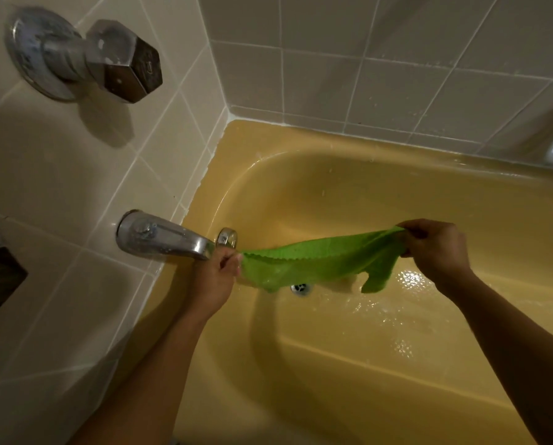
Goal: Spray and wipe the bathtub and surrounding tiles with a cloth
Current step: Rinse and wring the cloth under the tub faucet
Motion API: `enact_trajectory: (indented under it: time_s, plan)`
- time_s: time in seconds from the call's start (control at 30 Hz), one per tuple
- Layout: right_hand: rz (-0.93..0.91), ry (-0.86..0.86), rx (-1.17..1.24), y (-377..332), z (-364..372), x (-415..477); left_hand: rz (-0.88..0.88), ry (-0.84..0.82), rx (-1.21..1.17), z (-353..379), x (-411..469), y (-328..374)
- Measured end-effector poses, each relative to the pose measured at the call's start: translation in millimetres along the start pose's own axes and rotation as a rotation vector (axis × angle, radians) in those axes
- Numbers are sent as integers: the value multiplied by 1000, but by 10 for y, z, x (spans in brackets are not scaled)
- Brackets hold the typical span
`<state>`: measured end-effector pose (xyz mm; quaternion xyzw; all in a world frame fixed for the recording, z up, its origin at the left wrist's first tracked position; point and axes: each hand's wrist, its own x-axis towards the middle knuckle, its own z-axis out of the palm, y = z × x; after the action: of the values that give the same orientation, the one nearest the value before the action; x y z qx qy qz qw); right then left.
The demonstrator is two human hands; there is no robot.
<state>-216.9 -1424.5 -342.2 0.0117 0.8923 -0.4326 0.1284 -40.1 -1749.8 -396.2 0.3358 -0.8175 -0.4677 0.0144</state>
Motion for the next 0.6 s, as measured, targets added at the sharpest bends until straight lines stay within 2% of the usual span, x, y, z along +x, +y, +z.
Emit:
enact_trajectory:
  time_s: [0.1, 0.23, 0.37, 0.43, 0.6]
  plan:
    - [-32, -99, -12, -78, 213, -62, -84, 116, -30, -9, -83, 56]
    - [-73, -183, -71, -221, 546, -118, -171, 102, -138, -62, -93, 39]
    - [-93, -270, -100, -371, 830, -189, -76, 178, -144, -190, -133, 47]
    - [-164, -332, -129, -468, 957, -265, -26, 172, -94, -248, -161, 66]
    - [-358, -534, -197, -773, 1294, -458, -81, 140, -159, -302, -230, 72]
